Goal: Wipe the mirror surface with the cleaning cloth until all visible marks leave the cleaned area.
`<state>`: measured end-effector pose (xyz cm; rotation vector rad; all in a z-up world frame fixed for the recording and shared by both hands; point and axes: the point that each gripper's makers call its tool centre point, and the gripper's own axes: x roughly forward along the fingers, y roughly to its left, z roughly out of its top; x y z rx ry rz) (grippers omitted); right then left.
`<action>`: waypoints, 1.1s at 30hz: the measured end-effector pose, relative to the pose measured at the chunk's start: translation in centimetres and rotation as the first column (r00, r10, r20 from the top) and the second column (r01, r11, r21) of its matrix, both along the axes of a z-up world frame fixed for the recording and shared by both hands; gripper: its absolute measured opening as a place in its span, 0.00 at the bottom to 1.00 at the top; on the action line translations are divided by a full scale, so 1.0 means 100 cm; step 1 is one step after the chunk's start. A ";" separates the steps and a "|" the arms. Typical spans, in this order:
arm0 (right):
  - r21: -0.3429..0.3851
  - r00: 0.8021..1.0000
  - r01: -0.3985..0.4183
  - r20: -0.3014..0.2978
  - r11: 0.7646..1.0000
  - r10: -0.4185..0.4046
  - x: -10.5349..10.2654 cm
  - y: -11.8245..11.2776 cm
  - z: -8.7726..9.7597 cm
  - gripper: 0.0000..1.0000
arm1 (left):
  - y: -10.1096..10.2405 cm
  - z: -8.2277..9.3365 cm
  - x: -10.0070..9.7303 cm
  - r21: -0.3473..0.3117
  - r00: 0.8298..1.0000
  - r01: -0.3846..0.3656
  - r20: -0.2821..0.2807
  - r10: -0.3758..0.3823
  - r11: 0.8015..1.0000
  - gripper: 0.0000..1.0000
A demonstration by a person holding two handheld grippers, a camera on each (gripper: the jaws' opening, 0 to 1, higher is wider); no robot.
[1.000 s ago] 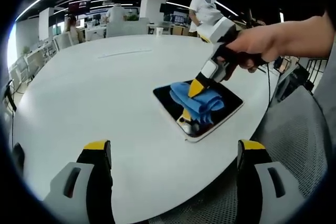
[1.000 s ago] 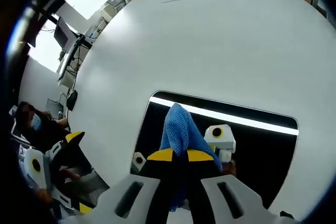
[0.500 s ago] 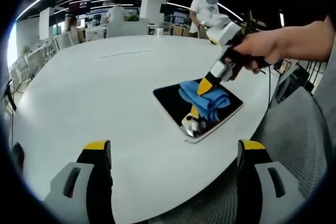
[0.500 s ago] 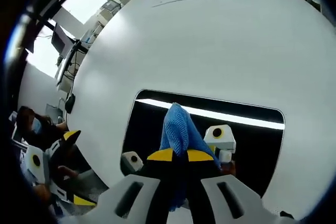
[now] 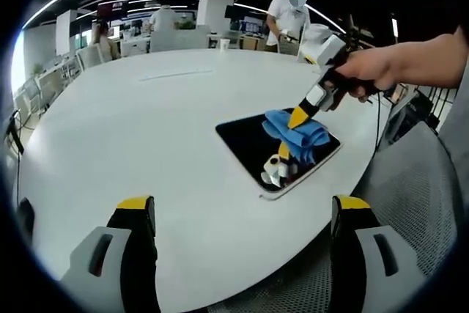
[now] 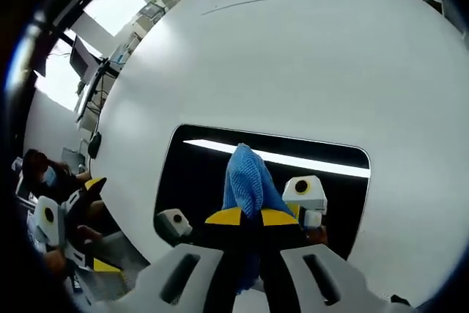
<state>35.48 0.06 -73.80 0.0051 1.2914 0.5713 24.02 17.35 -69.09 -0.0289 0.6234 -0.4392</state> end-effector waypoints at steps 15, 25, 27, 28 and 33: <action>-0.010 0.999 0.038 -0.001 0.999 -0.038 0.005 -0.034 0.000 0.01 | 0.001 -0.001 0.000 -0.001 1.000 -0.010 -0.005 0.010 1.000 0.99; -0.034 0.998 0.058 0.006 0.998 -0.058 0.009 -0.059 -0.001 0.01 | 0.000 -0.001 0.001 -0.001 1.000 -0.005 -0.003 0.005 1.000 0.99; -0.038 0.998 0.066 0.009 0.997 -0.066 0.009 -0.064 0.000 0.01 | 0.000 0.000 0.001 -0.004 1.000 -0.005 -0.001 0.005 1.000 0.99; -0.041 0.997 0.072 0.011 0.997 -0.071 0.009 -0.067 0.000 0.01 | 0.000 0.000 0.000 -0.005 1.000 -0.004 -0.002 0.004 1.000 0.99; -0.046 0.996 0.091 0.016 0.995 -0.090 0.010 -0.076 0.000 0.01 | 0.001 0.000 0.001 -0.006 1.000 -0.008 0.001 0.008 1.000 0.99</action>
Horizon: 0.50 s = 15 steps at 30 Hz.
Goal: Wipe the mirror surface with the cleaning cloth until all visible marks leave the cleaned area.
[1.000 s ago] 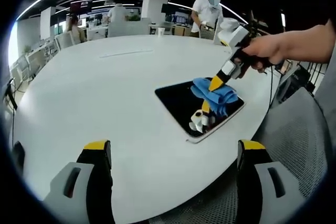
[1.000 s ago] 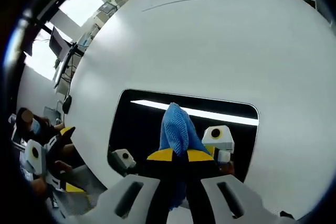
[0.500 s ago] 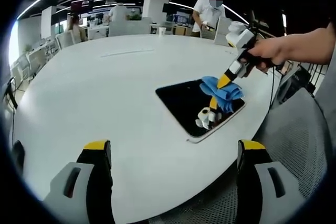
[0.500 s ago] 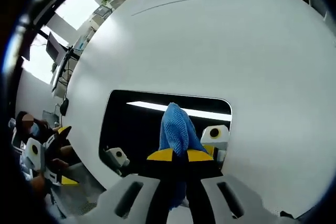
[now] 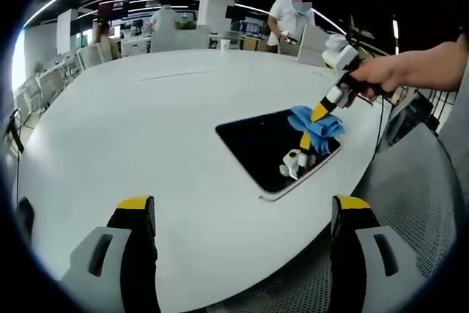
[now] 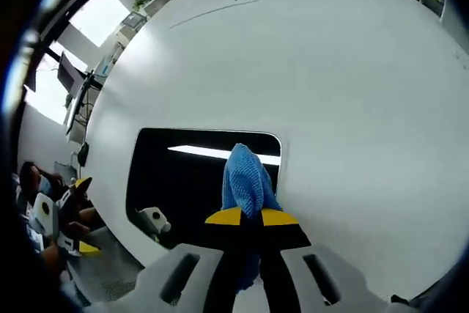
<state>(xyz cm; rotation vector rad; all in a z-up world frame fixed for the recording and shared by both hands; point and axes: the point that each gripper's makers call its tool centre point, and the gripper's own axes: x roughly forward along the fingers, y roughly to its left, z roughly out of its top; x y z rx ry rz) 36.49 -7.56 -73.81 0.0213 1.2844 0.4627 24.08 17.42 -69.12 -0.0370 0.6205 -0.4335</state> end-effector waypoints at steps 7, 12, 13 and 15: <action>-0.019 1.000 0.005 0.011 1.000 -0.005 0.001 -0.009 0.000 0.01 | 0.001 0.002 0.001 -0.004 1.000 -0.008 0.008 0.008 1.000 0.99; -0.028 1.000 0.023 0.016 0.999 -0.022 0.000 -0.017 0.000 0.02 | -0.001 0.000 0.000 -0.002 1.000 0.006 0.007 -0.006 1.000 0.99; -0.027 1.000 0.024 0.019 0.999 -0.024 -0.001 -0.016 0.001 0.02 | -0.001 0.001 0.001 -0.003 1.000 0.006 0.010 -0.006 1.000 0.99; -0.038 0.999 0.019 0.032 0.999 -0.018 -0.002 -0.014 0.000 0.02 | 0.000 0.001 0.001 -0.003 1.000 0.002 0.011 -0.002 1.000 0.99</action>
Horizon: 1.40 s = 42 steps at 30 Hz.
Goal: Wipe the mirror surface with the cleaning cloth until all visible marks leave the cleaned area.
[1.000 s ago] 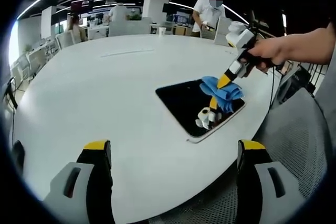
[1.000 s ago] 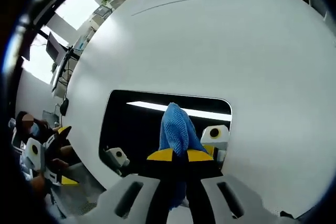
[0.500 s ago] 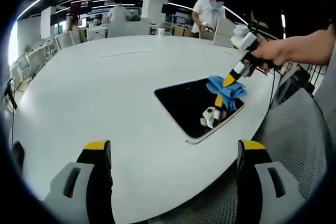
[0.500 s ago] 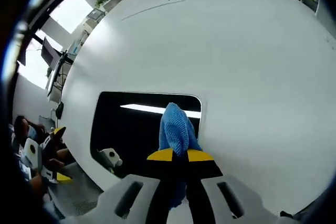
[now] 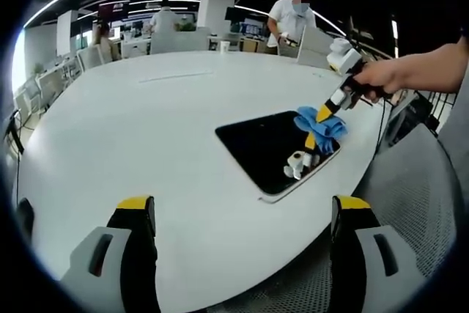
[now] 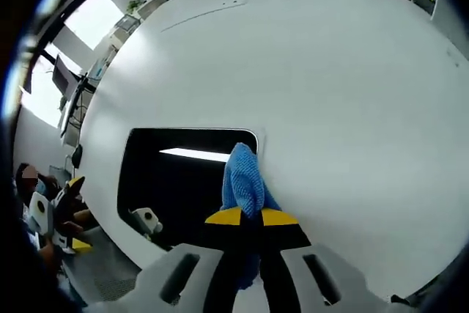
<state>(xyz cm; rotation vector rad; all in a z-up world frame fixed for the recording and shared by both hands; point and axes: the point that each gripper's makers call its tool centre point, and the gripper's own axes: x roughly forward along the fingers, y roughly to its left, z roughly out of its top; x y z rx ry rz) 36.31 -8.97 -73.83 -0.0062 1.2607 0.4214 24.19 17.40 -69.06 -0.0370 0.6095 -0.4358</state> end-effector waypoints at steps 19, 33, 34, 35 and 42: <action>-0.012 0.999 0.023 0.037 1.000 -0.022 -0.014 0.001 -0.001 0.01 | 0.000 0.001 -0.001 0.000 1.000 -0.010 -0.009 0.010 1.000 0.99; -0.001 0.999 0.030 0.033 1.000 -0.030 -0.042 -0.003 -0.001 0.01 | -0.006 0.003 -0.002 -0.002 1.000 0.019 0.005 -0.019 1.000 0.99; 0.001 0.999 0.032 0.033 1.000 -0.032 -0.043 -0.004 -0.001 0.01 | -0.006 0.004 -0.002 -0.003 1.000 0.019 0.008 -0.019 1.000 0.99; 0.003 0.999 0.032 0.033 0.999 -0.032 -0.044 -0.004 -0.002 0.01 | -0.005 0.004 -0.001 -0.004 1.000 0.017 0.010 -0.017 1.000 0.99; 0.007 0.999 0.036 0.028 0.999 -0.036 -0.053 -0.005 -0.002 0.01 | -0.005 0.003 -0.002 -0.005 1.000 0.016 0.006 -0.016 1.000 0.99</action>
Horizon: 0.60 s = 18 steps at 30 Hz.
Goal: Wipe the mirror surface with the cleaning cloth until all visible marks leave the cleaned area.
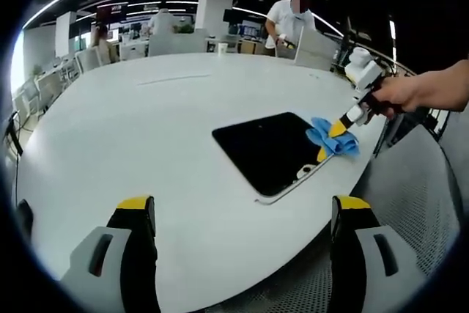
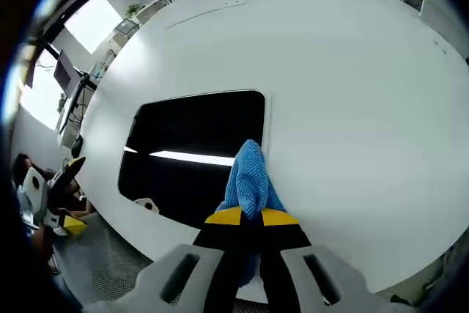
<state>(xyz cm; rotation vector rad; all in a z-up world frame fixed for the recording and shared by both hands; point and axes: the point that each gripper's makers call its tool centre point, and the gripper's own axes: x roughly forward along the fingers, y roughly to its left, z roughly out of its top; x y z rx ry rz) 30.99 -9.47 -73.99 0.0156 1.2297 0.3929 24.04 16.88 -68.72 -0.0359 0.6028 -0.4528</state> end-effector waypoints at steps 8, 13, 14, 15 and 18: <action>-0.001 1.000 0.005 -0.010 1.000 -0.005 -0.008 0.000 0.001 0.01 | 0.001 0.001 0.001 -0.012 1.000 -0.008 0.010 0.008 1.000 0.99; -0.003 1.000 0.005 -0.010 1.000 -0.005 -0.011 0.000 0.000 0.01 | 0.001 0.001 0.001 -0.010 1.000 -0.007 0.008 0.007 1.000 0.99; -0.002 1.000 0.007 -0.010 1.000 -0.007 -0.011 0.000 0.000 0.01 | 0.001 0.001 0.001 -0.010 1.000 -0.007 0.008 0.007 1.000 0.99; 0.000 1.000 0.008 -0.010 1.000 -0.008 -0.011 0.000 0.000 0.01 | 0.000 0.001 0.001 -0.013 1.000 -0.006 0.007 0.006 1.000 0.99; 0.001 1.000 0.017 -0.011 1.000 -0.017 -0.011 0.000 0.000 0.01 | 0.000 0.000 0.000 -0.018 1.000 -0.006 0.002 0.006 1.000 0.99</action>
